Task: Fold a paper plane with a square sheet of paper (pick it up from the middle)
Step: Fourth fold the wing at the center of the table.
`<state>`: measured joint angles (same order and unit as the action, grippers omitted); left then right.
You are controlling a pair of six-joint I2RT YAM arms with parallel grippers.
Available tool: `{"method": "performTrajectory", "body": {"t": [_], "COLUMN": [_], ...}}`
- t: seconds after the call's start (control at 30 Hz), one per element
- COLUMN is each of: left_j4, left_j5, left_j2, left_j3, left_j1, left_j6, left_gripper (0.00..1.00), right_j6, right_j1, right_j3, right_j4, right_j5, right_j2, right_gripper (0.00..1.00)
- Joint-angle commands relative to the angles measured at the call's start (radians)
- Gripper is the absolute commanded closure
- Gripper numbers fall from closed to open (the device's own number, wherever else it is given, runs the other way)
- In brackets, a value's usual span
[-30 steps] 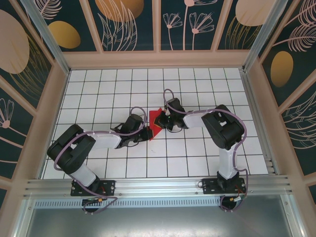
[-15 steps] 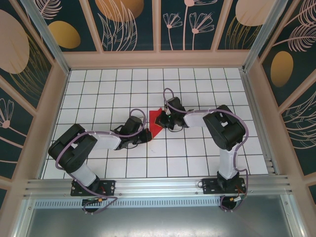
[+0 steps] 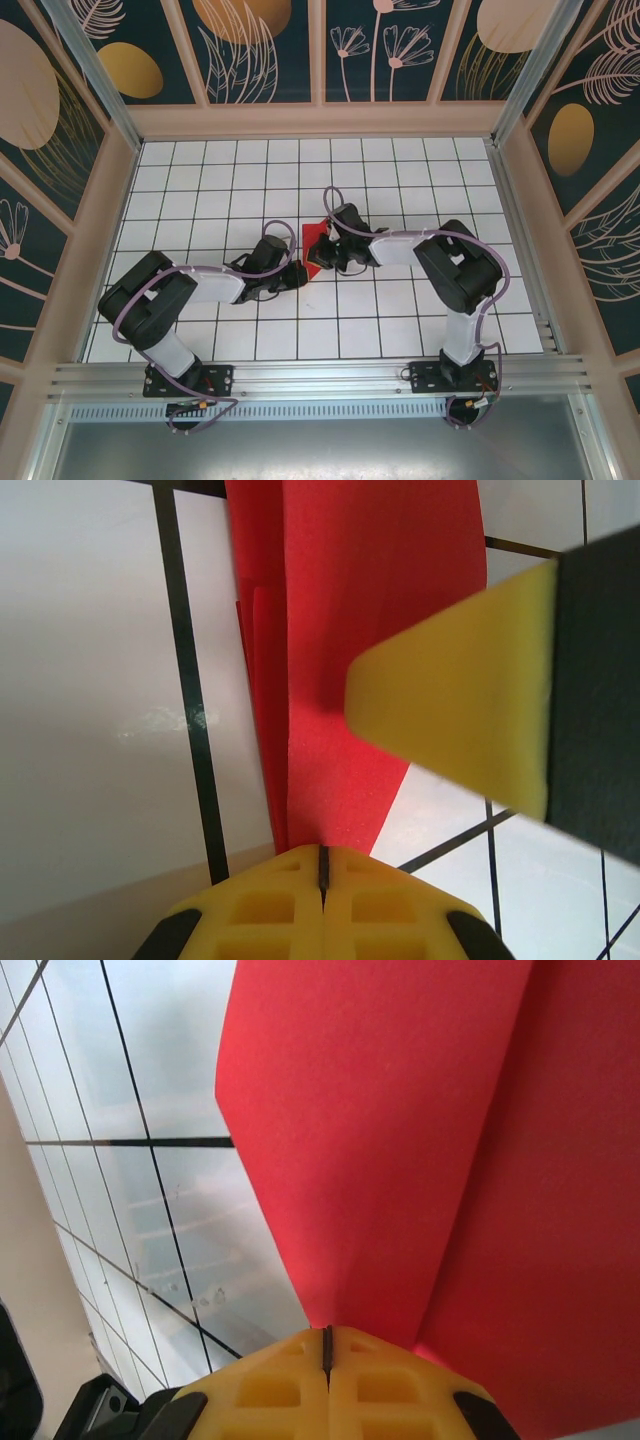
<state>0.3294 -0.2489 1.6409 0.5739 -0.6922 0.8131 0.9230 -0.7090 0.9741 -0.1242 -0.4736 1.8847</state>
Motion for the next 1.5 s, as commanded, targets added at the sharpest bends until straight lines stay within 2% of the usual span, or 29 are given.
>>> {"method": "performTrajectory", "body": {"t": [0.0, 0.37, 0.63, 1.13, 1.47], "left_j4": [-0.055, -0.051, -0.058, -0.057, -0.090], "left_j5": [-0.004, -0.009, -0.029, -0.046, -0.043], "left_j2": [0.031, 0.033, 0.038, 0.057, 0.017], "left_j3": [-0.029, -0.037, -0.051, -0.049, -0.025], "left_j1": [0.000, 0.000, 0.000, -0.006, -0.007], "left_j6": [-0.008, -0.005, -0.015, -0.024, -0.040], "left_gripper": [1.00, 1.00, 1.00, 1.00, 1.00], "right_j6": [0.030, 0.021, -0.056, -0.155, -0.221], "right_j1": [-0.018, -0.018, 0.049, 0.153, 0.156], "right_j3": [-0.027, -0.038, -0.002, 0.086, 0.154], "right_j4": [-0.021, 0.014, 0.027, 0.017, 0.089], "right_j5": [-0.035, 0.005, 0.070, 0.060, 0.084], "right_j2": [0.023, 0.073, 0.091, 0.135, 0.176], "right_gripper": [1.00, 1.00, 1.00, 1.00, 1.00]}}
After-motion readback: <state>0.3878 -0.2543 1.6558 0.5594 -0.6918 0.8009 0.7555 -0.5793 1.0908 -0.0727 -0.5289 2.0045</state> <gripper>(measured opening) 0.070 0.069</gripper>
